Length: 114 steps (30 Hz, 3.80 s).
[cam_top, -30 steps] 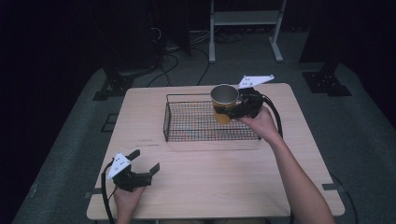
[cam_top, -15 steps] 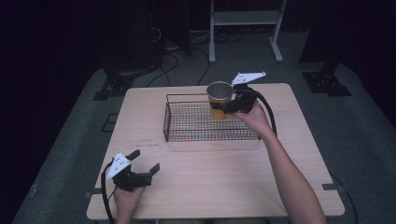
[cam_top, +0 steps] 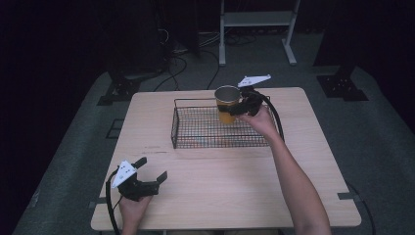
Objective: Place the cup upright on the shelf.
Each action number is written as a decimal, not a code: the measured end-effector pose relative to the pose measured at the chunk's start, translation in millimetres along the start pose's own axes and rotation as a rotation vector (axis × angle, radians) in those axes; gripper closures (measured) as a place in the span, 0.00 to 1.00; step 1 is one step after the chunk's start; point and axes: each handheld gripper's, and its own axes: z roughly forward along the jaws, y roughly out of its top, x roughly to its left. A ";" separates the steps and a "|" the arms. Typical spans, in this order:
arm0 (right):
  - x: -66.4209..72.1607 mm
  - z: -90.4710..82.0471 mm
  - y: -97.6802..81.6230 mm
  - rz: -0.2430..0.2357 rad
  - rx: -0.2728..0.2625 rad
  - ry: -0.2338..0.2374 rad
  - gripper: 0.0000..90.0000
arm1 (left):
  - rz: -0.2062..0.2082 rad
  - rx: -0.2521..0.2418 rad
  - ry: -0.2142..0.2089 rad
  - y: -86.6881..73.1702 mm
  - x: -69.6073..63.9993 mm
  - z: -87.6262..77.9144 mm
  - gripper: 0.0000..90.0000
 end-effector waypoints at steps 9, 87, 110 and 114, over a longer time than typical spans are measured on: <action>-14.0 15.7 -1.8 0.035 0.042 0.006 0.16 | -0.004 -0.004 0.000 -0.1 0.7 -0.5 0.00; -6.7 43.8 -33.6 -0.051 0.288 -0.085 0.02 | -0.002 -0.005 0.007 0.0 1.0 -0.9 0.00; -10.5 10.6 -35.3 -0.012 0.246 -0.055 0.01 | 0.001 -0.004 0.011 0.0 0.3 -0.7 0.00; -12.6 1.8 -35.7 0.003 0.224 -0.049 0.01 | 0.003 -0.002 0.011 0.1 0.2 -0.7 0.00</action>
